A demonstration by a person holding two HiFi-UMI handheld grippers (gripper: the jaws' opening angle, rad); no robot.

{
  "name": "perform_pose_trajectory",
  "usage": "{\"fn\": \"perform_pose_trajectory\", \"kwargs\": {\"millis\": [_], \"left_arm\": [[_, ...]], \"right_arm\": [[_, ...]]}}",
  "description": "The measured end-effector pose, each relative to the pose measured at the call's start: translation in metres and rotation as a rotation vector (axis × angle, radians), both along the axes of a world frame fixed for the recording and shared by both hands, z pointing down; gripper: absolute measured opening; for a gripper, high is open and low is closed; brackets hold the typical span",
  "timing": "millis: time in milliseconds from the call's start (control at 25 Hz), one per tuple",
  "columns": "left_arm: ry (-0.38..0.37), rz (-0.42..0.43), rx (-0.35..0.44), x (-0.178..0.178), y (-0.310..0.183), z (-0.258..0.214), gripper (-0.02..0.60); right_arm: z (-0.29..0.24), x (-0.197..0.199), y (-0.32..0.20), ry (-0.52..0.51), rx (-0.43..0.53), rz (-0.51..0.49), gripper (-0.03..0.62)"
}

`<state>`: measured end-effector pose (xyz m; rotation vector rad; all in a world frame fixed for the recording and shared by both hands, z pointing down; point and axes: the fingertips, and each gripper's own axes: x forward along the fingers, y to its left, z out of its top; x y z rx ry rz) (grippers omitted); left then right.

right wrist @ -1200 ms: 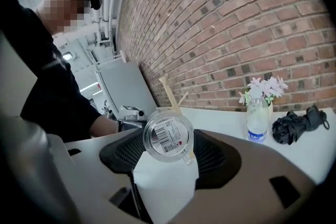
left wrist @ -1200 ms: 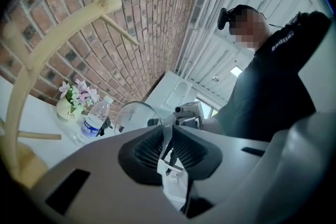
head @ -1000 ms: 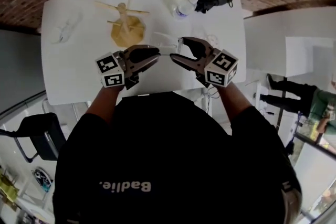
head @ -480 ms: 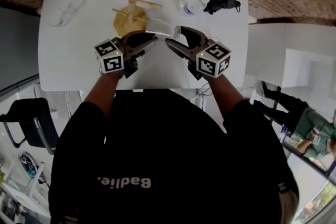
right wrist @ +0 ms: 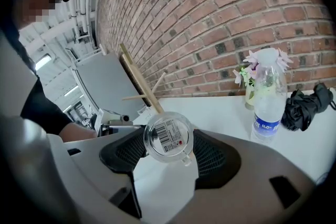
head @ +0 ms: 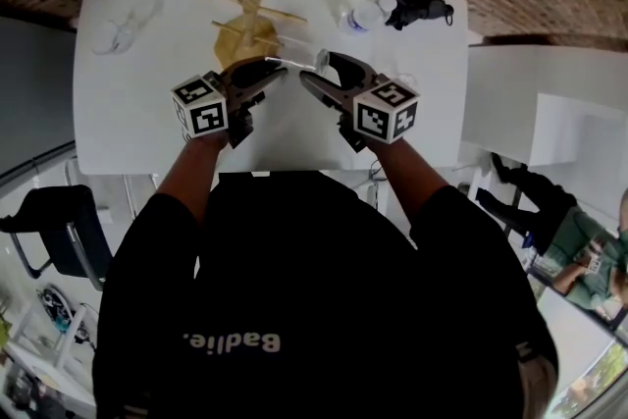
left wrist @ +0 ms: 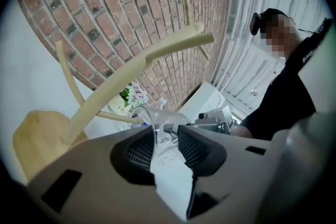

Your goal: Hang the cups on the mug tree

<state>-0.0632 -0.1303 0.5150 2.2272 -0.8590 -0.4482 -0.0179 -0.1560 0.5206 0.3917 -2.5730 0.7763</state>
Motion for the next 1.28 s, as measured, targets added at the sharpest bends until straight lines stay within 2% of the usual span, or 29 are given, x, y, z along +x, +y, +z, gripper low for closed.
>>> {"fn": "perform_pose_trajectory", "kwargs": {"millis": [360, 760, 1280], "left_arm": [[-0.013, 0.001, -0.041, -0.013, -0.004, 0.015, 0.128], [0.047, -0.04, -0.078, -0.023, -0.008, 0.031, 0.14], [0.064, -0.086, -0.088, -0.037, -0.013, 0.044, 0.149]], "right_arm": [[0.015, -0.011, -0.002, 0.008, -0.018, 0.035, 0.305], [0.023, -0.02, -0.007, 0.069, 0.046, 0.035, 0.305], [0.029, -0.033, -0.011, 0.101, 0.068, 0.016, 0.305]]}}
